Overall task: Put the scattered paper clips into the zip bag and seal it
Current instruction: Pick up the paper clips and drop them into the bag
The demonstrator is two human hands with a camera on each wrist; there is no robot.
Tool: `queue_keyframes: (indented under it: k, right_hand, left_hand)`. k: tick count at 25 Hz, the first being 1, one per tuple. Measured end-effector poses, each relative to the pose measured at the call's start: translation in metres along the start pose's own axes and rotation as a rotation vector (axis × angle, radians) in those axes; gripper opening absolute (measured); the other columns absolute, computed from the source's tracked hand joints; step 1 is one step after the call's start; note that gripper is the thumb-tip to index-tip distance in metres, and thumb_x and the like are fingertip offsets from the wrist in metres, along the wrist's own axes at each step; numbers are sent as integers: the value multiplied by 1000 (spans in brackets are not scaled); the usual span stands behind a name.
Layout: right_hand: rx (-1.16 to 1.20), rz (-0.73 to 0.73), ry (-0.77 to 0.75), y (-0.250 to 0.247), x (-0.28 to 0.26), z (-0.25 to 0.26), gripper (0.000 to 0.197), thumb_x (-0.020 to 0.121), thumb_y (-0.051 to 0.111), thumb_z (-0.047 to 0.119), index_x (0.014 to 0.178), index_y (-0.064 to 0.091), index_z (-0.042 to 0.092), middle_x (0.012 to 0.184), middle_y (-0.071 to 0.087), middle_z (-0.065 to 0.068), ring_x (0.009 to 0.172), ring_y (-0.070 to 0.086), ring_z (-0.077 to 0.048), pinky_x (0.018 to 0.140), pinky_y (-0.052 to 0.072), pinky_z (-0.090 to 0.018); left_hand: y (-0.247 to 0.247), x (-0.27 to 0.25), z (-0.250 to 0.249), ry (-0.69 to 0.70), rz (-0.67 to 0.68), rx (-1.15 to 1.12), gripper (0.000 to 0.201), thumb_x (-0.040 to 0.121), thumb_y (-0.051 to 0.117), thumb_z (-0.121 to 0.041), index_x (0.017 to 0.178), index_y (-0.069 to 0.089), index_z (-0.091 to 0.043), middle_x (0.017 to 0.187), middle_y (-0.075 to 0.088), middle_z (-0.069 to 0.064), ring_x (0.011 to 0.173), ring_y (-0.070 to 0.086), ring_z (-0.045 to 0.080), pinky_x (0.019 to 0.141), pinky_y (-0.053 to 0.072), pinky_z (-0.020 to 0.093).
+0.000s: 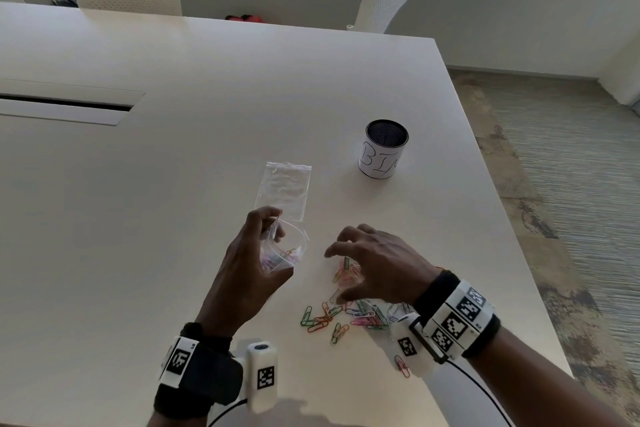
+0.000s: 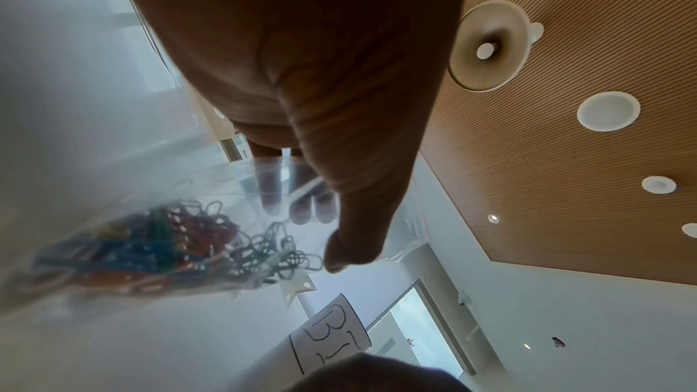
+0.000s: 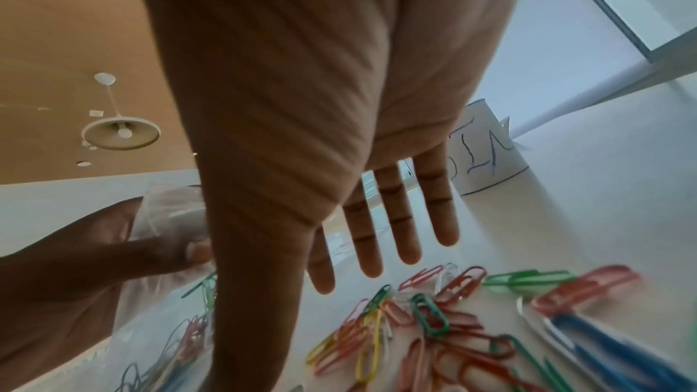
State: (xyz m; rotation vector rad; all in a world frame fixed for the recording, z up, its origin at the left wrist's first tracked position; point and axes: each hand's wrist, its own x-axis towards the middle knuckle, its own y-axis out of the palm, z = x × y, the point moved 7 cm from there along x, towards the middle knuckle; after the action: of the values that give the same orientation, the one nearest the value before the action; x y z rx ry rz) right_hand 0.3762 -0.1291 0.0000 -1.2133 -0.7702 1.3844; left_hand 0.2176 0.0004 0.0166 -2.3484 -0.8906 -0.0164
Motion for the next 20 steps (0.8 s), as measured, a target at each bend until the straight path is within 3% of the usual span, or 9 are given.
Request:
queue_keyframes:
  k: [1,3,8,12,16,20]
  right_hand:
    - [-38,29,16,2,-1,0,78,75,75,68,143,48,41,142,51,8,123,51,-15,98,53,-35]
    - [-48,50,22,8,-3,2,75,76,78,64,142,49,42,142,49,6,122,50,-15,95,54,-34]
    - [105,11,6,9,-6,9,32,95,71,33,125,67,25,130,60,2,112,62,-16,95,53,-25]
    - [111,-40,-24,5,-7,14,14,101,62,20,112,72,17,116,65,0,94,69,-15,84,60,-27]
    - [40,-80,-37,8,-2,13,15,102,58,7,98,72,11,100,65,-3,78,68,-15,71,60,-29]
    - [169,-137,41,0,-1,-2,17,96,64,-1,96,78,9,98,73,-5,79,70,-14,71,60,-23]
  left_hand:
    - [1,0,0,-1,0,-1,82,74,89,-3,139,43,-24,108,59,-8,105,60,4,80,50,7]
    - [2,1,0,0,2,-4,82,74,89,-4,139,44,-23,108,59,-8,106,60,2,81,47,4]
    - [3,1,2,-8,20,-2,84,73,90,-5,139,43,-25,110,58,-13,109,59,-1,83,47,3]
    - [2,2,4,-15,21,-3,84,73,89,-4,139,42,-26,111,59,-11,109,59,1,83,47,4]
    - [3,2,4,-20,22,-11,82,74,88,-5,139,43,-26,112,58,-14,109,59,1,83,47,4]
    - [5,1,3,-24,26,-17,80,75,88,-6,139,43,-26,112,57,-16,109,58,-3,82,47,3]
